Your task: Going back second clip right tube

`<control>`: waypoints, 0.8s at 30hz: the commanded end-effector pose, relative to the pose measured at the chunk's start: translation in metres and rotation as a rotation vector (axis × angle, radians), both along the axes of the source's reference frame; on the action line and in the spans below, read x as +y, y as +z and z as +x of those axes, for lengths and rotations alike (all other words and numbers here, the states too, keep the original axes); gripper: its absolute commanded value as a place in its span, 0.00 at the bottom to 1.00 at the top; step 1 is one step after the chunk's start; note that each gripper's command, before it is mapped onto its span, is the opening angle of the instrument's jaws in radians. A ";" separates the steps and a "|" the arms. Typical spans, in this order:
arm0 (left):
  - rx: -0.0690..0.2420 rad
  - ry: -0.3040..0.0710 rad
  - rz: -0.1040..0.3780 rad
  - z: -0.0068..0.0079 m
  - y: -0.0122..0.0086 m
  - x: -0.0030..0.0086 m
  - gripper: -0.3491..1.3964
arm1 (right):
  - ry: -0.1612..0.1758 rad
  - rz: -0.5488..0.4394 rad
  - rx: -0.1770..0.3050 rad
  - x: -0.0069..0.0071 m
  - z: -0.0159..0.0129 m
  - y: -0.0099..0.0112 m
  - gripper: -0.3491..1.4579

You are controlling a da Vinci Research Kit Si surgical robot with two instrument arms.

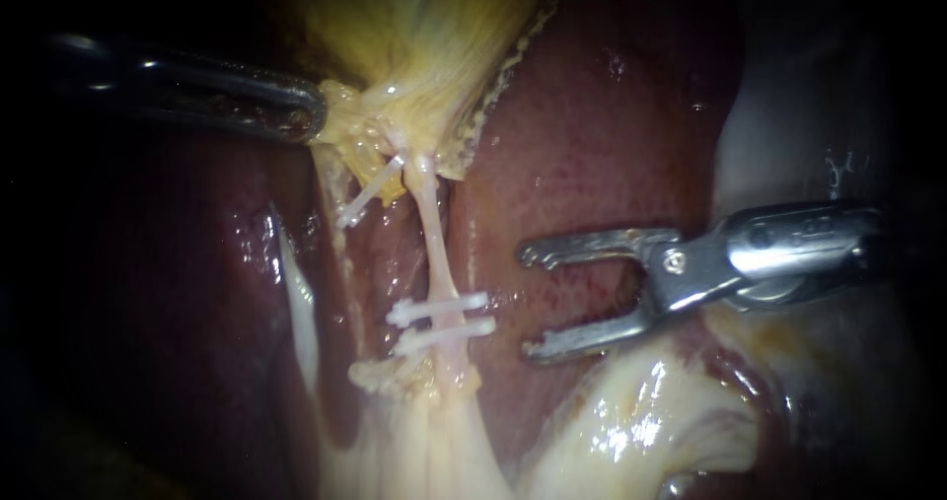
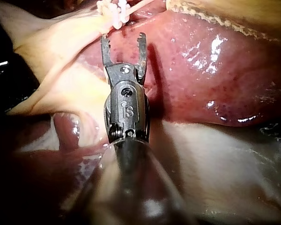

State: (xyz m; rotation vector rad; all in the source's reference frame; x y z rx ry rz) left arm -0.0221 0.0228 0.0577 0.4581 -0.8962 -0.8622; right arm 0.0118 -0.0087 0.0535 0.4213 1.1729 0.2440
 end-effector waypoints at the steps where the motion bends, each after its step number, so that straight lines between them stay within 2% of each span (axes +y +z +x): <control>1: 0.000 0.000 0.000 0.0000 0.0000 0.0000 0.00 | 0.004 -0.005 -0.007 0.0001 -0.0003 -0.0003 0.47; 9: 0.002 -0.002 -0.003 -0.0003 0.0004 -0.0002 0.00 | 0.016 -0.063 -0.052 0.0000 -0.0012 -0.0014 0.47; 11: 0.006 0.006 -0.008 -0.0008 0.0012 -0.0006 0.00 | 0.018 -0.068 -0.054 -0.0001 -0.0012 -0.0015 0.47; 15: 0.009 0.016 0.023 -0.0024 0.0038 -0.0015 0.00 | 0.016 -0.073 -0.053 -0.0001 -0.0014 -0.0015 0.47; 19: 0.013 0.023 0.045 -0.0036 0.0060 -0.0018 0.00 | 0.016 -0.073 -0.053 -0.0002 -0.0015 -0.0016 0.47; 24: 0.020 0.027 0.050 -0.0037 0.0069 -0.0017 0.00 | 0.016 -0.074 -0.053 -0.0003 -0.0016 -0.0018 0.47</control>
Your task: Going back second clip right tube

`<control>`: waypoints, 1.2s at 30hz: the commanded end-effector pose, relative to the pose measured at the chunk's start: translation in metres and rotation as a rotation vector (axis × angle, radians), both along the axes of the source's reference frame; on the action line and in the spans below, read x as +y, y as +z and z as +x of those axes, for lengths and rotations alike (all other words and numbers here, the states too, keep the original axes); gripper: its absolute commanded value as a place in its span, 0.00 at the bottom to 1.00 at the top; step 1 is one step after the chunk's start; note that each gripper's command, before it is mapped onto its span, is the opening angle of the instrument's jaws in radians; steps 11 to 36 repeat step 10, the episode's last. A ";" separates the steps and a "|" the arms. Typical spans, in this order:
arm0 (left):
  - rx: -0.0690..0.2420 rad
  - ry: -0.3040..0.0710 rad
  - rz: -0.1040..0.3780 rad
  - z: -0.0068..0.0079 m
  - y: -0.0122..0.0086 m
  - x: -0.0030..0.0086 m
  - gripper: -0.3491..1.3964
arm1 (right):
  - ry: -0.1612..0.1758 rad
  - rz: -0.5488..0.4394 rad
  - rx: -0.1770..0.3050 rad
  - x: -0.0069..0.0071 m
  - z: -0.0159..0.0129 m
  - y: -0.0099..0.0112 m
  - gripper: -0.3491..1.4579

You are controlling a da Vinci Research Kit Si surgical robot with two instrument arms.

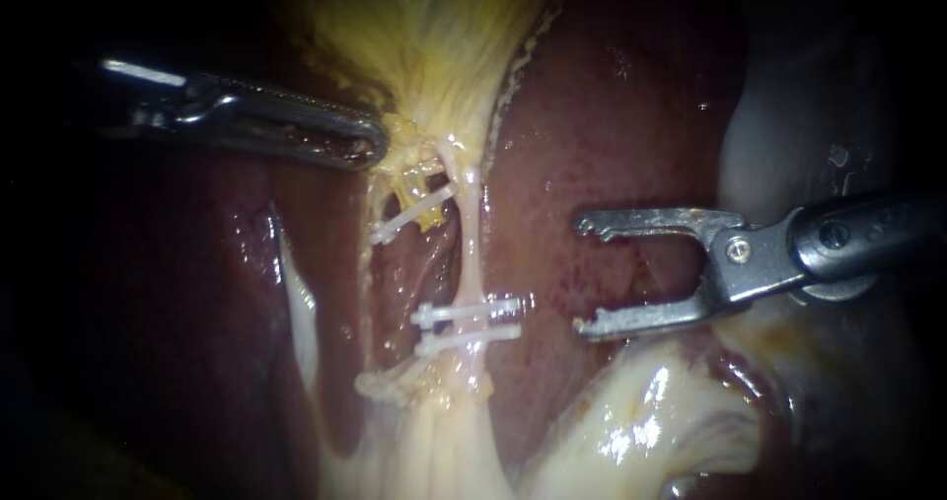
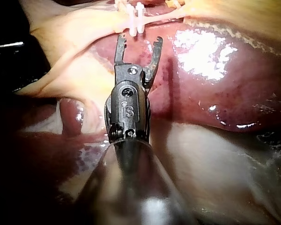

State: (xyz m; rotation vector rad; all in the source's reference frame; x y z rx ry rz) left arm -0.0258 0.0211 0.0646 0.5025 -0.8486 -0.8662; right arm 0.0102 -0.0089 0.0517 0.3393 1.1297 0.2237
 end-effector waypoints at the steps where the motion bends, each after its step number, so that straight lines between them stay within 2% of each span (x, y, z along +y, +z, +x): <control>1: -0.002 0.002 0.000 0.0001 -0.0001 0.0000 0.00 | 0.001 0.000 0.000 0.0000 0.0000 0.0000 0.47; 6: -0.003 0.002 0.001 0.0001 -0.0004 0.0001 0.00 | 0.002 0.000 -0.001 -0.0001 0.0001 0.0000 0.47; 10: -0.010 0.010 0.008 0.0009 -0.0009 0.0005 0.00 | 0.005 0.023 -0.002 -0.0004 0.0010 0.0003 0.47; 36: -0.010 0.010 0.008 0.0009 -0.0009 0.0005 0.00 | 0.005 0.023 -0.002 -0.0004 0.0010 0.0003 0.47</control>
